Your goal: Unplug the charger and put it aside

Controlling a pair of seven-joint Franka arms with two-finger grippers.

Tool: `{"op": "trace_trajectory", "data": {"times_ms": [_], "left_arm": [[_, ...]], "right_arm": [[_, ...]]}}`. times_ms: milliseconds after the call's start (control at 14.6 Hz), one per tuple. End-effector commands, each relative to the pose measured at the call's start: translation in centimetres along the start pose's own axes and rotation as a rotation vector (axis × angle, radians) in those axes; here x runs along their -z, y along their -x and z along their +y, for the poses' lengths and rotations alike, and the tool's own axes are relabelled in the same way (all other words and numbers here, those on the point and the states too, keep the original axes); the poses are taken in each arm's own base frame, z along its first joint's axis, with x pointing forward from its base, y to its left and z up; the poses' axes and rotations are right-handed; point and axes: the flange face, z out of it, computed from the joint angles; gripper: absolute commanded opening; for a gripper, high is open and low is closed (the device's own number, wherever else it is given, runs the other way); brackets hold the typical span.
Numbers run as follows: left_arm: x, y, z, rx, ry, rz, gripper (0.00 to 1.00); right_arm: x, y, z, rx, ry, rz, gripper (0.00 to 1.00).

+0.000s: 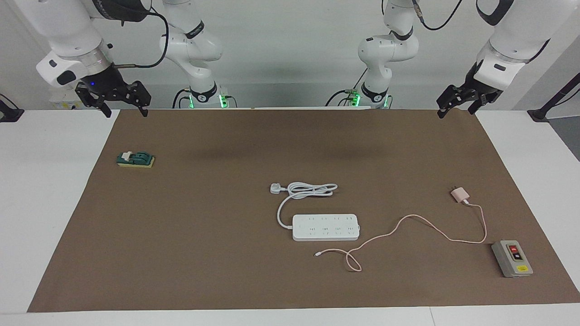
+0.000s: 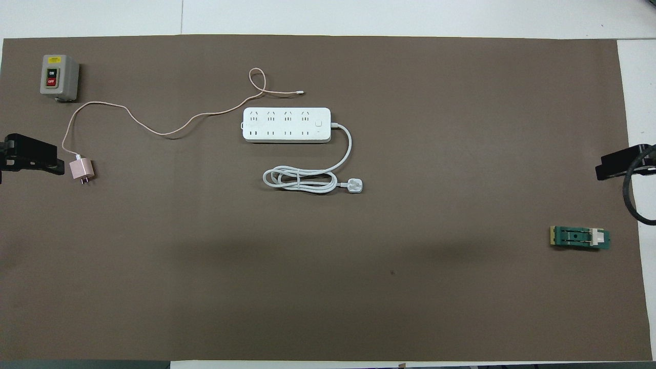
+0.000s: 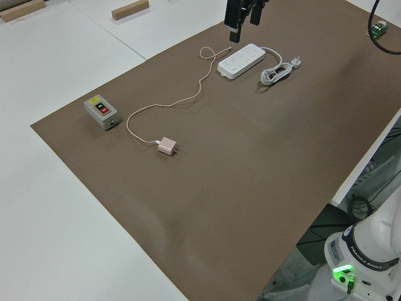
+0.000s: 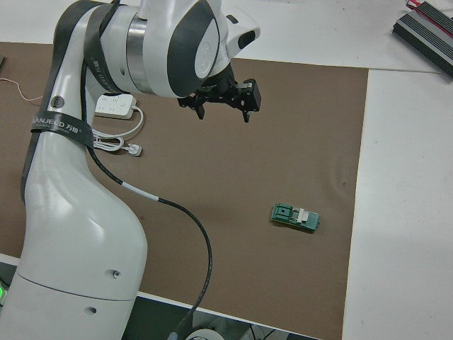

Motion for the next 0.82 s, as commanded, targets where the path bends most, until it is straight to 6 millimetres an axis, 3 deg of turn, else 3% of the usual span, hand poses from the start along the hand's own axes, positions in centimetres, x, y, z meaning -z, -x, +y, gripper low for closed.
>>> {"op": "trace_trajectory", "data": {"times_ms": [0, 205, 753], "left_arm": [[0.08, 0.40, -0.10, -0.009, 0.014, 0.014, 1.00], [0.82, 0.32, -0.51, -0.008, 0.014, 0.028, 1.00], [0.59, 0.02, -0.65, -0.075, 0.015, 0.050, 1.00]], "right_arm": [[0.13, 0.69, -0.04, 0.016, 0.014, 0.010, 1.00], [0.10, 0.75, 0.36, 0.008, 0.013, 0.008, 1.00], [0.14, 0.77, 0.10, 0.018, 0.012, 0.005, 1.00]]}}
